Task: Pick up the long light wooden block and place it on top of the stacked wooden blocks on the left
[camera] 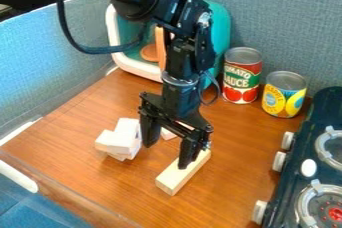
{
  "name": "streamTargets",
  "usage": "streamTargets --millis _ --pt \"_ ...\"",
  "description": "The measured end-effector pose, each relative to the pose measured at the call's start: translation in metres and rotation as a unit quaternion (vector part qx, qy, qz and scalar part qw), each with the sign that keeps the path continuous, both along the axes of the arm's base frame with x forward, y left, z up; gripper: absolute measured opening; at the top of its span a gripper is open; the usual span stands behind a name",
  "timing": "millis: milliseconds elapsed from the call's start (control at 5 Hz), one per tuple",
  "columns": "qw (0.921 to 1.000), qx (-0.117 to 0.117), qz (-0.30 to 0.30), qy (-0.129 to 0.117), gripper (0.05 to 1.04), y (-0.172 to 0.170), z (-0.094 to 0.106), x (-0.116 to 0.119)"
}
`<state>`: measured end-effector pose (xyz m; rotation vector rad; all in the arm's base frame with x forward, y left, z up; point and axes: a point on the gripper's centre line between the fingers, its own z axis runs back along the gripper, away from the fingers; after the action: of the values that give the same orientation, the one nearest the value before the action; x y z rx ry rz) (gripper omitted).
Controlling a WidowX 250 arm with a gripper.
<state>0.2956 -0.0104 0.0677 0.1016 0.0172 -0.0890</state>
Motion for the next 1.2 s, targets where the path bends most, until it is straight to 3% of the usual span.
streamTargets --millis 200,400,600,800,1200 --pt "0.9999 -0.002 0.0 0.014 1.001 -0.001 -0.008 -0.001" --pt "0.9998 -0.014 -0.007 0.011 1.001 0.0 -0.016 0.011" --pt "0.9999 -0.006 -0.01 0.009 1.001 0.007 -0.02 0.032" --pt "1.0 -0.001 -0.004 -0.009 1.001 0.008 -0.018 0.045" --pt "0.9999 -0.006 -0.015 0.005 1.001 -0.003 -0.024 0.037"
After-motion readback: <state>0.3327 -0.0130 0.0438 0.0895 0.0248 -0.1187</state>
